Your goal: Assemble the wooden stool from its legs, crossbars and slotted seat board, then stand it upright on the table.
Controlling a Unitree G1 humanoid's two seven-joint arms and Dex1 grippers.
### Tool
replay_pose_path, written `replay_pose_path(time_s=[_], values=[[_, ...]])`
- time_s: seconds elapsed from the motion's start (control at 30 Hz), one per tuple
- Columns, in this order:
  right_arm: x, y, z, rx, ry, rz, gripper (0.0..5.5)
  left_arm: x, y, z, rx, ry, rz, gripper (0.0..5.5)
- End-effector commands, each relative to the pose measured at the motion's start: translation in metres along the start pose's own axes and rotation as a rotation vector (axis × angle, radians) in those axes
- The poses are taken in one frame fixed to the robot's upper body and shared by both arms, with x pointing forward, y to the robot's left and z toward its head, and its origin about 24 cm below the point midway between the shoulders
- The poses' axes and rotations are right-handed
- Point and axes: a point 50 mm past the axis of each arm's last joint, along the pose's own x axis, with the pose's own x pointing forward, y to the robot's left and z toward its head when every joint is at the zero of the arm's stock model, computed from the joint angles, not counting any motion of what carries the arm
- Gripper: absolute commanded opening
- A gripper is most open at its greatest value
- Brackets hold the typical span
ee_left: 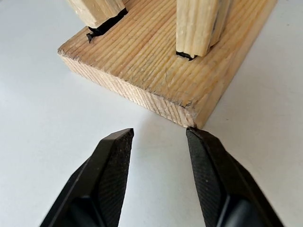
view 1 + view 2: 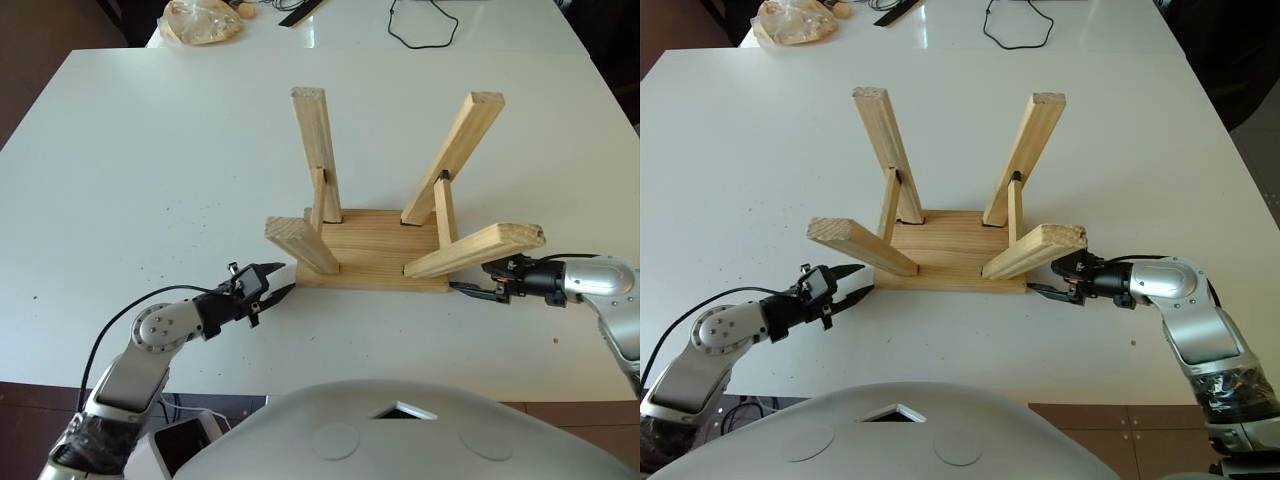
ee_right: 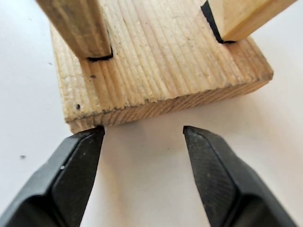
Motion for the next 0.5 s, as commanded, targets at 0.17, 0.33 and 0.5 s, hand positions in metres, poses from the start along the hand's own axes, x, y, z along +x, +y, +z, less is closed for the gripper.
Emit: replay_pose_path(time_s=[0.17,0.33,0.5], values=[[-0.016,0.019,0.047,-0.09,-0.138,0.118,3.09,-0.025,-0.016,0.049,-0.105,-0.152,-0.14,2.12],[-0.024,0.019,0.051,-0.093,-0.131,0.112,3.09,-0.037,-0.008,0.065,-0.13,-0.168,-0.164,2.12],[-0.031,0.016,0.062,-0.099,-0.15,0.107,3.09,-0.05,0.002,0.077,-0.132,-0.148,-0.218,2.12]])
